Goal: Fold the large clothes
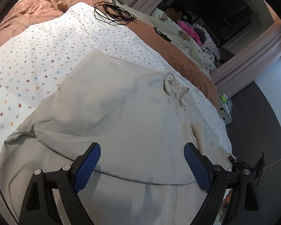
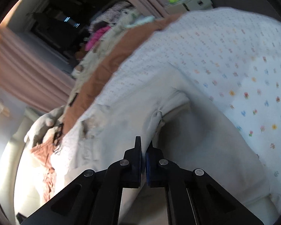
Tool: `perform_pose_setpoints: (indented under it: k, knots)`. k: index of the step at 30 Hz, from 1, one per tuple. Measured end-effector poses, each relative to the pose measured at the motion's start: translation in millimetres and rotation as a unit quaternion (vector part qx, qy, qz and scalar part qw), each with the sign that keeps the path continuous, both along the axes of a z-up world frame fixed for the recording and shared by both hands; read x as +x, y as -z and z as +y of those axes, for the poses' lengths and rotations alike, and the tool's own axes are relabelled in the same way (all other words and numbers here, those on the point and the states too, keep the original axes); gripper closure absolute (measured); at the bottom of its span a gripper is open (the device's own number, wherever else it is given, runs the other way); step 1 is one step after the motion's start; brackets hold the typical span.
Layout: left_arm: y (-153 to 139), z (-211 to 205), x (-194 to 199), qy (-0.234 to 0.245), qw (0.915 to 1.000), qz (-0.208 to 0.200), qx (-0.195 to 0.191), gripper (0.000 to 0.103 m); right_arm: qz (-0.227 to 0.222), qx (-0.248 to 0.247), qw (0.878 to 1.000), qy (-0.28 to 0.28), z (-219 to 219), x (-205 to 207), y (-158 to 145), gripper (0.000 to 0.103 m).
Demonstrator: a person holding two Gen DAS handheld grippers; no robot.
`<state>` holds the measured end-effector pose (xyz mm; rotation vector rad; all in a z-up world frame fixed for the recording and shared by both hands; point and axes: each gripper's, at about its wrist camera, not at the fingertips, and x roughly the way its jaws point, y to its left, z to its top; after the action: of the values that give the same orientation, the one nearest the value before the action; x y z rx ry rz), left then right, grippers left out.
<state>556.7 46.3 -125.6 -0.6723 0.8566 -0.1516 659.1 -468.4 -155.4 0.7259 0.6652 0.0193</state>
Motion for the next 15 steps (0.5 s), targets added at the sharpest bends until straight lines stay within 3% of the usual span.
perform_pose_setpoints:
  k: [7, 15]
  knots:
    - [-15.3, 10.6, -11.5, -0.008, 0.9997, -0.013, -0.018, 0.012, -0.043, -0.085, 0.993, -0.063, 75.1, -8.1, -51.6, 0.098]
    - [-30.5, 32.0, -27.0, -0.025, 0.9993, -0.019, -0.020, 0.012, -0.078, -0.183, 0.967, -0.158, 167.5, -21.8, -75.8, 0.098]
